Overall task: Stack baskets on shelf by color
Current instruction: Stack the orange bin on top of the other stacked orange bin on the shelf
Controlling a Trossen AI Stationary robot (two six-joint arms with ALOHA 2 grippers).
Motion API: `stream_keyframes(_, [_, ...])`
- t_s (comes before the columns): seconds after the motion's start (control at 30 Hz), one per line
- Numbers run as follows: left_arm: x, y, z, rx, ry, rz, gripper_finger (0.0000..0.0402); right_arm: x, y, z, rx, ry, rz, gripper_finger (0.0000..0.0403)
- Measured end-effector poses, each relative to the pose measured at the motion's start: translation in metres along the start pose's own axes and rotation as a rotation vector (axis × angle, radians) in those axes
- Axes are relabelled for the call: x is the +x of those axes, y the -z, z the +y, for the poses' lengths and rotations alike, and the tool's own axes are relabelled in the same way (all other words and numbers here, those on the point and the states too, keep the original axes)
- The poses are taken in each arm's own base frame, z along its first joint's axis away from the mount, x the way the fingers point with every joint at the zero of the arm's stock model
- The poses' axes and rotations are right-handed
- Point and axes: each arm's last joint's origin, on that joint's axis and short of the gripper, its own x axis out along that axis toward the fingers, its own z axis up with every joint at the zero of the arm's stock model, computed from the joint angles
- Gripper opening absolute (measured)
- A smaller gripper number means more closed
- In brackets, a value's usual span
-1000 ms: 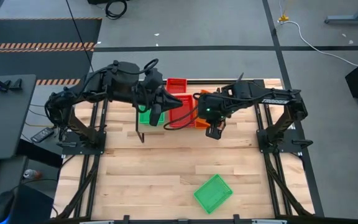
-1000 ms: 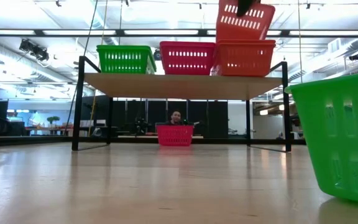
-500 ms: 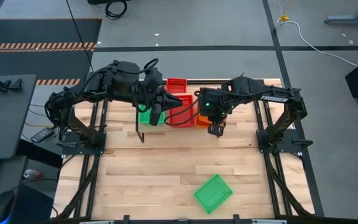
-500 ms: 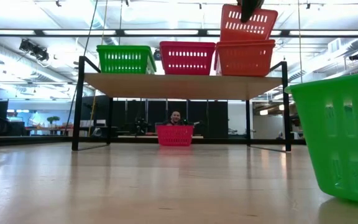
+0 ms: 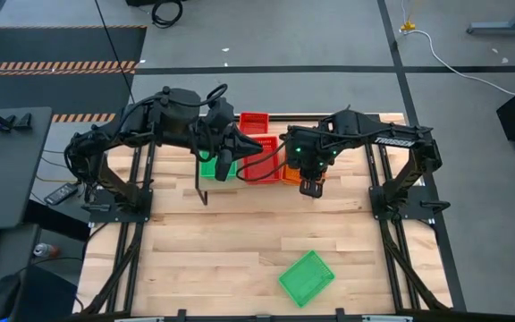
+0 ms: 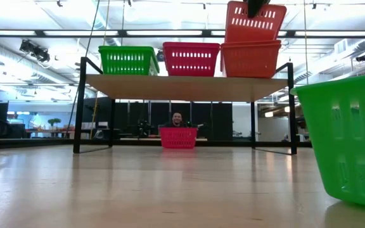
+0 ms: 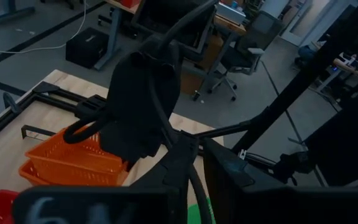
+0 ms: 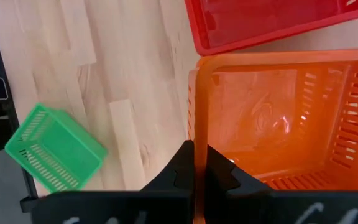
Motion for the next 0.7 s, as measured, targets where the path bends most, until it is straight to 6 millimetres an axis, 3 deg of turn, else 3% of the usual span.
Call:
stream_keyframes(0.33, [0.000,0.000,0.000,-0.003,0.001,0.001,0.0052,0.030,0.005,-0.004,-0.037,0.026,0.097,0.0012])
stream_keyframes(0.7, [0.000,0.001,-0.001,0.002,0.004,0.002,0.0052,0.031,0.002,-0.013,-0.015,0.058,0.078,0.0012])
